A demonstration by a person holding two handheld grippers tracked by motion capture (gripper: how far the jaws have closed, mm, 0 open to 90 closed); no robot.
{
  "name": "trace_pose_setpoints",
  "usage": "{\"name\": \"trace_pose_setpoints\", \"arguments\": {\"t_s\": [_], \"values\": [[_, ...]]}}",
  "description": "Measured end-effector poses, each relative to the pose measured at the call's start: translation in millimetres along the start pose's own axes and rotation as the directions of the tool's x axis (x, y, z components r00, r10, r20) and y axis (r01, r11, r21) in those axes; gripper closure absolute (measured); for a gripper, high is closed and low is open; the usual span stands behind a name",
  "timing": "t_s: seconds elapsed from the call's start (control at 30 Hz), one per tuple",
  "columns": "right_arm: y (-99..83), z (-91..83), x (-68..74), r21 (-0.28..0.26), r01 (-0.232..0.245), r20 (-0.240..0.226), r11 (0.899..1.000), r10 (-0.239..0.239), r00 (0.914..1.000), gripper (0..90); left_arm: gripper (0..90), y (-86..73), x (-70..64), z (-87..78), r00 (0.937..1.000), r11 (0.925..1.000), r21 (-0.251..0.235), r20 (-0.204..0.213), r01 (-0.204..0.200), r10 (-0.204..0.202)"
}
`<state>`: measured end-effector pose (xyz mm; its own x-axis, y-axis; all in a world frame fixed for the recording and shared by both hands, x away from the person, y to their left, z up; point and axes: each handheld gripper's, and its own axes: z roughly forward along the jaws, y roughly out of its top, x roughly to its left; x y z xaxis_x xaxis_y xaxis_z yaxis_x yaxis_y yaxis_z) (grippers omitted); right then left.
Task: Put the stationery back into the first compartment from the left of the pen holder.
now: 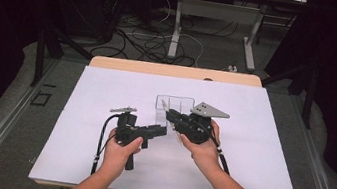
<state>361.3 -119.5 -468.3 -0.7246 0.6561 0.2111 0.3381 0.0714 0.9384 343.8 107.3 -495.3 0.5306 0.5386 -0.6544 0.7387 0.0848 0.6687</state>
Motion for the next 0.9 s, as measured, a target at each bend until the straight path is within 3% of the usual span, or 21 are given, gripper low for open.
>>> {"name": "trace_pose_setpoints", "arguments": {"t_s": [0.23, 0.27, 0.33, 0.57, 0.77, 0.9], "values": [[-4.0, 1.5, 2.6, 0.004, 0.007, -0.001, 1.0, -0.007, 1.0, 80.2, 59.5, -3.1, -0.3, 4.0, 0.9997, 0.9996, -0.019, 0.015, 0.021, -0.02], [-4.6, 1.1, 3.7, 0.023, 0.008, 0.003, 1.0, -0.008, 1.0, 80.1, 60.2, -4.1, 0.2, 4.7, 0.9997, 0.9995, -0.022, 0.01, 0.022, -0.022], [-5.8, 2.7, 4.0, 0.008, 0.014, -0.003, 1.0, -0.014, 0.9999, 80.2, 61.5, -5.2, 0.3, 5.1, 0.9996, 0.9996, -0.009, 0.008, 0.028, -0.028], [-7.9, 4.4, 10.3, 0.015, 0.035, -0.003, 0.999, -0.035, 0.9994, 80.1, 65.0, -7.2, -1.6, 6.3, 0.9971, 0.9978, -0.013, 0.039, 0.066, -0.065], [-10.1, 4.9, 16.2, 0.023, 0.049, -0.007, 0.999, -0.049, 0.9988, 80.2, 66.4, -8.3, 1.5, 7.4, 0.993, 0.9949, 0.02, 0.063, 0.099, -0.1], [-11.5, 5.9, 19.6, 0.028, 0.055, -0.011, 0.998, -0.054, 0.9985, 80.1, 67.8, -10.3, 1.3, 9.5, 0.9925, 0.9937, 0.038, 0.058, 0.105, -0.107]]}}
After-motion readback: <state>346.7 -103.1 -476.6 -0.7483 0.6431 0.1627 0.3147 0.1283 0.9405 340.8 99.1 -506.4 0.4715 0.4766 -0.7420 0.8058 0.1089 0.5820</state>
